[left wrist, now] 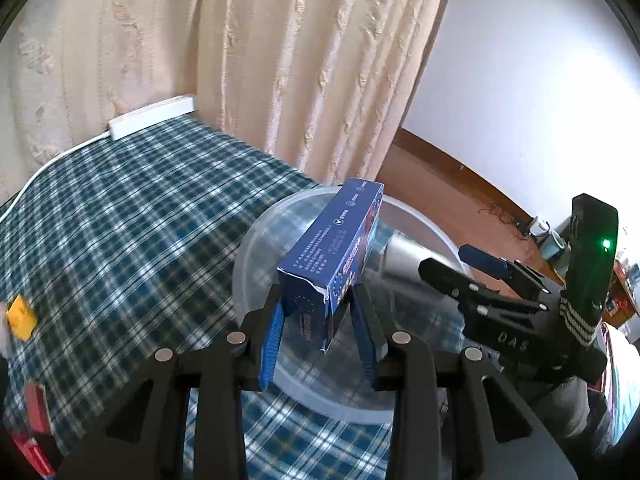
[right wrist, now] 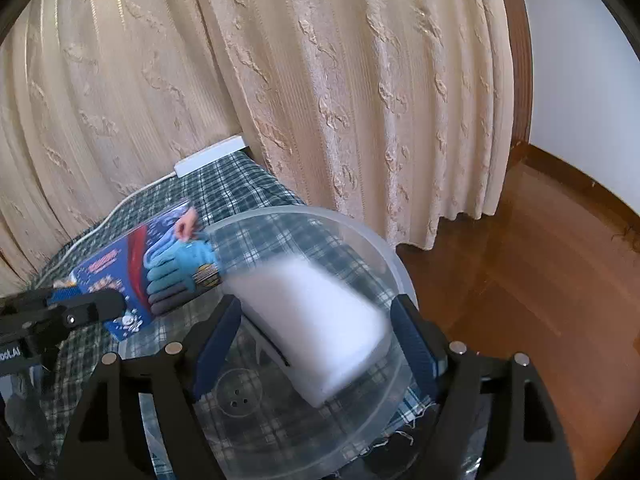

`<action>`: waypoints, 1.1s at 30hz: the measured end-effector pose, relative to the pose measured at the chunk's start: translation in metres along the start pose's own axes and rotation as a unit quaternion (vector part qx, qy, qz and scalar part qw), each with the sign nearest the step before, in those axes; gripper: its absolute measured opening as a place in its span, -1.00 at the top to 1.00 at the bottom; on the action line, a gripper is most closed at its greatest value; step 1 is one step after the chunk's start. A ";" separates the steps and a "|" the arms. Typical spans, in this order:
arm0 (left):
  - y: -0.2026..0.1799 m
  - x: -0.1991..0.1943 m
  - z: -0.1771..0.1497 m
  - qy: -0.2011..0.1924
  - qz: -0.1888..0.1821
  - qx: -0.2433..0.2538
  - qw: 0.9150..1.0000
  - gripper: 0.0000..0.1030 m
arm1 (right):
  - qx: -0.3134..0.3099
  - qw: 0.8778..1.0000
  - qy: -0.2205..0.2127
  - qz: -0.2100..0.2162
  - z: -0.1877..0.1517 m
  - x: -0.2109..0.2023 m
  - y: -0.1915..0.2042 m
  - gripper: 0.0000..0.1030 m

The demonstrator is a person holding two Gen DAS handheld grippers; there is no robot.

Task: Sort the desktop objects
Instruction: 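Carry the blue box with left tool while right tool carries the sponge to the clear bowl, then open the left tool over the bowl while the right tool releases the sponge into it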

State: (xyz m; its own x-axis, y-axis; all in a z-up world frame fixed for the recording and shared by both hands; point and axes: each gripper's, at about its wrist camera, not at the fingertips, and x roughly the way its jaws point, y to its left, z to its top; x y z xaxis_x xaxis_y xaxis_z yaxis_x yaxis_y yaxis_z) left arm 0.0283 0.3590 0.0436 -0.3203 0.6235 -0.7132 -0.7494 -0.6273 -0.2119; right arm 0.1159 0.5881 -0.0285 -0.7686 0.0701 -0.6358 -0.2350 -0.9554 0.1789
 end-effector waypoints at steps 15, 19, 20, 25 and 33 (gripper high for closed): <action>0.014 0.007 0.008 0.034 -0.049 -0.024 0.998 -0.06 | -0.003 1.000 0.002 0.014 0.003 0.003 0.015 -0.60; 0.016 -0.002 0.009 0.021 -0.029 -0.019 0.999 -0.10 | 0.001 1.000 0.004 0.018 0.001 0.002 0.016 -0.60; 0.016 -0.004 0.009 0.018 -0.022 -0.016 0.999 -0.10 | 0.002 1.000 0.005 0.020 0.001 0.001 0.016 -0.60; 0.020 -0.008 0.004 0.012 -0.001 -0.008 1.000 -0.10 | 0.003 1.000 0.006 0.025 0.001 -0.001 0.020 -0.60; 0.033 -0.027 -0.010 0.010 0.038 -0.019 0.999 -0.10 | 0.023 0.998 0.008 0.065 -0.001 -0.006 0.029 -0.68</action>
State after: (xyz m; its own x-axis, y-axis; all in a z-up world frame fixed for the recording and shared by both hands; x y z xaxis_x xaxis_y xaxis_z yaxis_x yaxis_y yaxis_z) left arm 0.0181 0.3173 0.0492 -0.3644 0.5637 -0.7412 -0.7006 -0.6903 -0.1805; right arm 0.1147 0.5595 -0.0204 -0.7853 -0.0579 -0.6164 -0.1612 -0.9422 0.2939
